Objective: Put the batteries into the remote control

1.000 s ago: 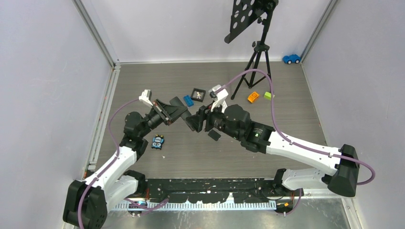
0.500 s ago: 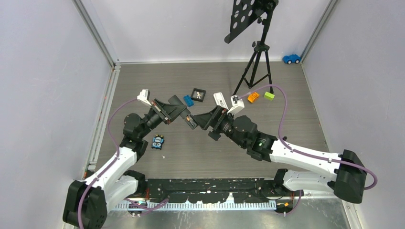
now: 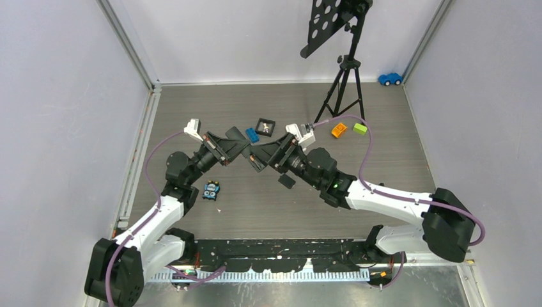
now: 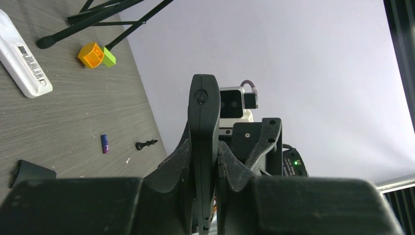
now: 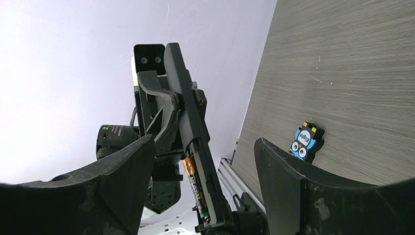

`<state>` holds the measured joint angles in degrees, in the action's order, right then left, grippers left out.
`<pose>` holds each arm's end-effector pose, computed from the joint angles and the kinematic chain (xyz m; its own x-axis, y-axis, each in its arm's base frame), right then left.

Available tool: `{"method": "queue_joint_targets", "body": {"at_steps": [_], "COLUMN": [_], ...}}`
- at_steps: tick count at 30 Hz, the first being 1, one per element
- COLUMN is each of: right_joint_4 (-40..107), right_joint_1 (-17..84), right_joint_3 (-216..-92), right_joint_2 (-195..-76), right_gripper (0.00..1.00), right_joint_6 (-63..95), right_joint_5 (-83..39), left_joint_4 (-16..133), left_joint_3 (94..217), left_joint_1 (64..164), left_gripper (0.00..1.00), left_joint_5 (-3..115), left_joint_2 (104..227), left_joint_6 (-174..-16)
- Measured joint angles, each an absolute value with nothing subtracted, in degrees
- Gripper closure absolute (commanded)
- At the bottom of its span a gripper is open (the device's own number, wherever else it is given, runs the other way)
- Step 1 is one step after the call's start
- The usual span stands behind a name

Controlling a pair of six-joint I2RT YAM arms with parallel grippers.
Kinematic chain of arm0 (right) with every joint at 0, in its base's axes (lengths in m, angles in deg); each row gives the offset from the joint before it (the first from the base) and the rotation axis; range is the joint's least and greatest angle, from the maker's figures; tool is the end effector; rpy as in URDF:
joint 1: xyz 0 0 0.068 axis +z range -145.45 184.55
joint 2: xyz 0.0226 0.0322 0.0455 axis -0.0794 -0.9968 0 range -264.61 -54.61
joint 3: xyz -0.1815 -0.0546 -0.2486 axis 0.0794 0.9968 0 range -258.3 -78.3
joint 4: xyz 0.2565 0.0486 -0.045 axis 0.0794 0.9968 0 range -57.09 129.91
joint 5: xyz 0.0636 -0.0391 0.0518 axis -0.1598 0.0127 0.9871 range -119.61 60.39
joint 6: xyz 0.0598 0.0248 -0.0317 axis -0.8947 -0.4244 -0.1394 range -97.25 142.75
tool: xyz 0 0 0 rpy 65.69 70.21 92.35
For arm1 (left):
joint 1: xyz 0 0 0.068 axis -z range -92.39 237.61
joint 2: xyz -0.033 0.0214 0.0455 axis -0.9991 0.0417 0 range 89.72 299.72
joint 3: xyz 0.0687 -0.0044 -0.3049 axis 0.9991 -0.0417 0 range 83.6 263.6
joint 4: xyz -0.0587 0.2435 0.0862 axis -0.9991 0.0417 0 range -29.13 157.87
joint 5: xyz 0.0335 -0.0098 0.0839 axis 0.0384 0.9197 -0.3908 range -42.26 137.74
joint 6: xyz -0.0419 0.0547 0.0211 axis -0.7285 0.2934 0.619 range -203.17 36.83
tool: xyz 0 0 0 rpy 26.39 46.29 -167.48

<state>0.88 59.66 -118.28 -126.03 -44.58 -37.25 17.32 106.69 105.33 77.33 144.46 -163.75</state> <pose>0.1777 0.2409 0.3253 -0.6776 0.6270 -0.3842 -0.2896 0.2528 0.9232 0.1913 -0.0921 0.3091 -0.6829 -0.6824 -0.2607 0.3127 0.0495 -0.9486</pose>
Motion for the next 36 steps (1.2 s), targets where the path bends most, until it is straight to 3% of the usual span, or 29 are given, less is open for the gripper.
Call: {"method": "queue_joint_targets", "body": {"at_steps": [11, 17, 24, 28, 31, 34, 36], "right_joint_4": [0.7, 1.0, 0.9, -0.9, -1.8, -3.0, -3.9], "right_joint_1": [58.9, 58.4, 57.8, 57.3, 57.2, 56.9, 57.0], "right_joint_3": [-121.3, -121.3, -121.3, -121.3, -121.3, -121.3, -121.2], "right_joint_2": [-128.9, -128.9, -129.2, -129.8, -130.2, -130.7, -130.7], "right_gripper": [0.41, 0.62, 0.79, 0.81, 0.73, 0.43, 0.32], "right_joint_6": [-45.3, -44.0, -43.3, -43.6, -43.4, -43.0, -42.7], "right_joint_5": [-29.8, -27.1, -25.0, -23.5, -22.9, -22.3, -21.5], "left_joint_4": [17.3, 16.9, 16.3, 16.1, 16.0, 15.9, 16.0], "left_joint_3": [106.7, 106.7, 106.7, 106.7, 106.7, 106.7, 106.7], "left_joint_1": [105.3, 105.3, 105.3, 105.2, 105.1, 105.0, 105.2], "left_gripper": [1.00, 1.00, 1.00, 1.00, 1.00, 1.00, 1.00], "left_joint_5": [77.3, 77.4, 77.5, 77.3, 77.2, 77.0, 77.3], "left_joint_2": [144.6, 144.6, 144.6, 144.6, 144.6, 144.6, 144.6], "left_joint_6": [-163.8, -164.5, -166.3, -167.9, -168.6, -168.6, -168.2]}}
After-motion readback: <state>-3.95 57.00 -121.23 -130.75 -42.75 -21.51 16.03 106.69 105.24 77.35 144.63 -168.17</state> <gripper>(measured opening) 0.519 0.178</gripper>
